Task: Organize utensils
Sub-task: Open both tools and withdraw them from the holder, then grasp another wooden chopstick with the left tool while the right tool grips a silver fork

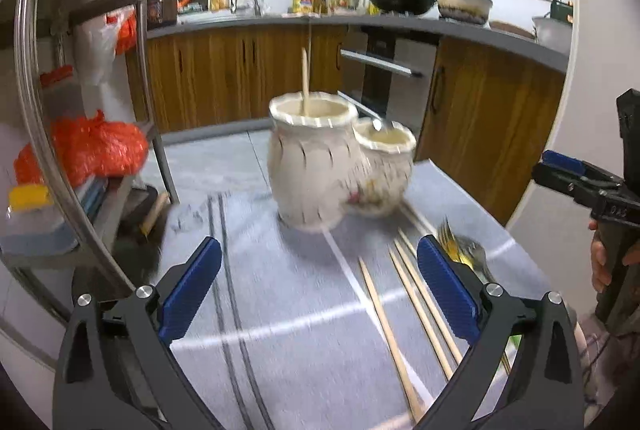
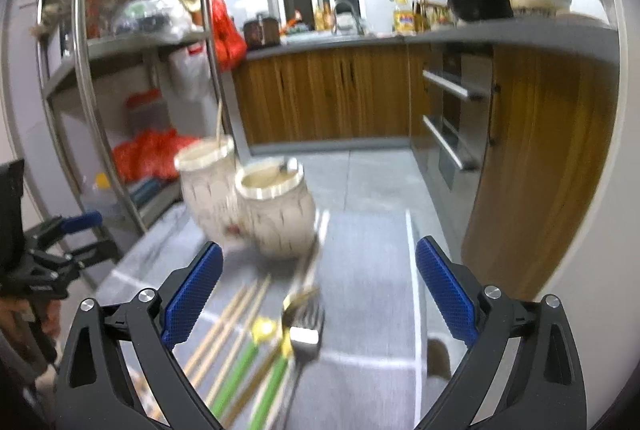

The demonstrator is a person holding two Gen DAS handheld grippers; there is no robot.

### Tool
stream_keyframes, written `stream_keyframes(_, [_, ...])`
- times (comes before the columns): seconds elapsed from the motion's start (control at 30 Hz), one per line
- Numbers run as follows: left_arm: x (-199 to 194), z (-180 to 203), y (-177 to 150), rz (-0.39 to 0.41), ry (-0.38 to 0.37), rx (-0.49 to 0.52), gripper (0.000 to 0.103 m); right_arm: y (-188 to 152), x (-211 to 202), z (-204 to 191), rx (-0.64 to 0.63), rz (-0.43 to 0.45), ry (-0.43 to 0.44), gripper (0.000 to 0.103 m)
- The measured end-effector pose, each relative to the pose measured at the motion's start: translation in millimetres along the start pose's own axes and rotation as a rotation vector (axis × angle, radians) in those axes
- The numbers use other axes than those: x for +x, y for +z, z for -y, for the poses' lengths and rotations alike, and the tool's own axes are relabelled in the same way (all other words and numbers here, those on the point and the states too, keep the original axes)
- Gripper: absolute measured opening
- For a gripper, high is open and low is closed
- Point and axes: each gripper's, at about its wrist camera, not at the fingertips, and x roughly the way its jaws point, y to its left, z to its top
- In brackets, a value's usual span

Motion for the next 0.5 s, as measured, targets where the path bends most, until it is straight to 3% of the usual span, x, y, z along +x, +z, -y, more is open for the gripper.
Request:
stream_keyframes(0.23, [16.5, 8.7, -35.6, -0.118, -0.001, 0.006, 0.097, -40.3, 14.8, 2.6, 0.0, -0.122, -0.015, 0.096])
stream_keyframes(0.5, [36.2, 20.8, -47.9, -0.192, -0.008, 0.011, 0.097, -49.6, 30.1, 7.1, 0.019, -0.187, -0.006, 0.096])
